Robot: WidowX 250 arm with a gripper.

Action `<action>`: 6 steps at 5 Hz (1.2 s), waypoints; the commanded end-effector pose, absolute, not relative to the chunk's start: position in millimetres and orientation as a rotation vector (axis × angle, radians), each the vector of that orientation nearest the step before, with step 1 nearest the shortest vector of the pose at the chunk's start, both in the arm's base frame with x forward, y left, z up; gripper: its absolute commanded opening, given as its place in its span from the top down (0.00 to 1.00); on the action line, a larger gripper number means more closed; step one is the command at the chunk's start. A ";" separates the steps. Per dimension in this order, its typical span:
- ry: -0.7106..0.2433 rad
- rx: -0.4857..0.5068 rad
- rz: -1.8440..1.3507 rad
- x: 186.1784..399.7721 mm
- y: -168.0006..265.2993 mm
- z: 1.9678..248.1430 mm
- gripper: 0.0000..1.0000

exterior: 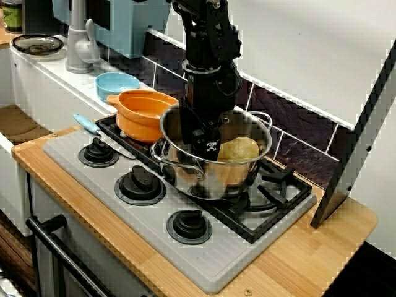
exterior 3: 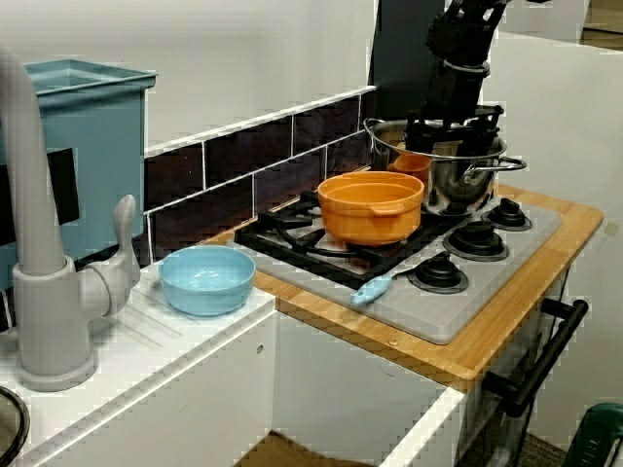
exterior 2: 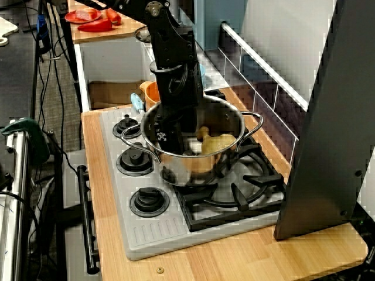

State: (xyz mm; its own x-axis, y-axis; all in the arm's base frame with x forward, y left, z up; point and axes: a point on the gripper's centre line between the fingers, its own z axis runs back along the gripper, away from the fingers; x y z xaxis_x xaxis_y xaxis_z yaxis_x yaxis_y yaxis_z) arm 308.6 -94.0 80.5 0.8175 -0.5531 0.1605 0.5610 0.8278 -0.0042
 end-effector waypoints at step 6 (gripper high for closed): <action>-0.173 -0.199 -0.631 301.9 -95.3 146.5 0.00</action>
